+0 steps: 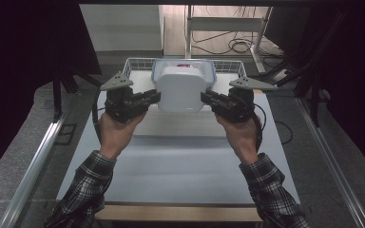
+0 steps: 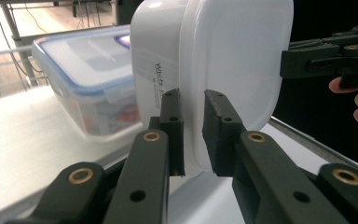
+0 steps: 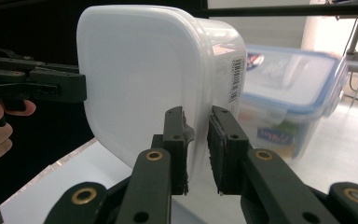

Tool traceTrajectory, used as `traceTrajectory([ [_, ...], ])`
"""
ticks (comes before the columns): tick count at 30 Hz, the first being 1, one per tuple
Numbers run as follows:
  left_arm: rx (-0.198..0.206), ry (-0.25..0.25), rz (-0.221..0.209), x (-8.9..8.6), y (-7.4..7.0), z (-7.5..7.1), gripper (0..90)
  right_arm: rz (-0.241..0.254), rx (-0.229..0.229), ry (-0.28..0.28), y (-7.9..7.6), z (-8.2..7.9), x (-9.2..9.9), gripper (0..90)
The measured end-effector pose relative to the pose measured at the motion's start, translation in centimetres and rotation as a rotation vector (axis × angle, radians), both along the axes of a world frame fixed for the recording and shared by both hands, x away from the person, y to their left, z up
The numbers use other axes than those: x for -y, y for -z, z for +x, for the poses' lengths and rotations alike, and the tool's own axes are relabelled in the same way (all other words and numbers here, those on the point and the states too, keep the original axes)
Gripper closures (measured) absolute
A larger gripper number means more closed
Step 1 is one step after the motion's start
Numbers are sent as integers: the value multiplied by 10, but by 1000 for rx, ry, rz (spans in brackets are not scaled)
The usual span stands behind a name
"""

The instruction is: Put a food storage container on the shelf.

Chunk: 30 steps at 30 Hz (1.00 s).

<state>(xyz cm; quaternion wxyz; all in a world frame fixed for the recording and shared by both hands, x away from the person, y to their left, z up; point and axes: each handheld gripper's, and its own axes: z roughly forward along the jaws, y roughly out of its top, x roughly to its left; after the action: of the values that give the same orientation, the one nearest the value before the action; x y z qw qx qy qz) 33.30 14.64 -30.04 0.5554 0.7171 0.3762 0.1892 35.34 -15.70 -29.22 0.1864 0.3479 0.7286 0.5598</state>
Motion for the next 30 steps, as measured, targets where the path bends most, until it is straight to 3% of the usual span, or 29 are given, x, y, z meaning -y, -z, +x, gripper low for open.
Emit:
traceTrajectory([
  [5,10,0,-12,-2,-14,8,792,-2,18,3,-16,6,-2,772],
  [13,17,-3,-23,-2,-25,20,791,2,35,17,-30,16,-3,771],
  [30,-9,-18,-42,1,-27,46,775,20,25,60,-34,42,-7,756],
])
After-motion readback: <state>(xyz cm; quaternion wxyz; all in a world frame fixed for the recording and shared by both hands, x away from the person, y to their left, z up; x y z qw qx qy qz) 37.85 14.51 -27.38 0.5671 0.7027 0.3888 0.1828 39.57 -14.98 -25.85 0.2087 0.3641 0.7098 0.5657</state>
